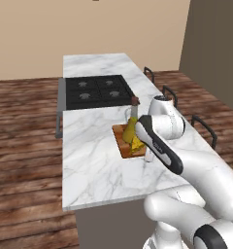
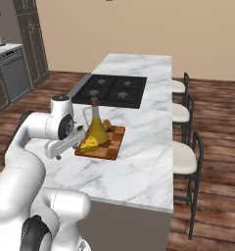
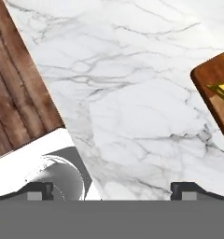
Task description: Retrieve the reheated potato from the microwave, then place the potato, cheese, and condiment on the cutting board.
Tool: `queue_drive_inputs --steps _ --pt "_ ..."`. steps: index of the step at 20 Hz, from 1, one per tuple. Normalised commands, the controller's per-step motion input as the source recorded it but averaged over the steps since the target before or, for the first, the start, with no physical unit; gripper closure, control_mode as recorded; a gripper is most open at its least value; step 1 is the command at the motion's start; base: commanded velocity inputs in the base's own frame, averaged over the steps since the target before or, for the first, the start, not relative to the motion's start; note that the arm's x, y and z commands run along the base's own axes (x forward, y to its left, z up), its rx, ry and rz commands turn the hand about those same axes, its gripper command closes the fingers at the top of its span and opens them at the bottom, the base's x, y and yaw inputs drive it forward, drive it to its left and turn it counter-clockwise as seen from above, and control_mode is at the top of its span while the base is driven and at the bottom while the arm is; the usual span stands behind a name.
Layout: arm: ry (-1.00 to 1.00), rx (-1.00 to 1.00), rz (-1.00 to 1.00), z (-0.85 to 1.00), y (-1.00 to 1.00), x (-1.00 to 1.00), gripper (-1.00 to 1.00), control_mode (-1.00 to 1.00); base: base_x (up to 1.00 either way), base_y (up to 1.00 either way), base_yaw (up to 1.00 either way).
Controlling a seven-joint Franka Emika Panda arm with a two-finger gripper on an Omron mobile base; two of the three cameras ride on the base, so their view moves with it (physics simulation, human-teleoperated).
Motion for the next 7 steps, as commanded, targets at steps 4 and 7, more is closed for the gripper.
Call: queue_drive_inputs --steps 4,7 --pt "0.06 0.06 -0.56 0.22 -0.09 -0.40 -1.00 -1.00 0.00 0.00 0.00" --pt "0.04 0.10 -0.50 0.23 -0.10 -0.49 -1.00 -1.00 0.00 0.00 0.00"
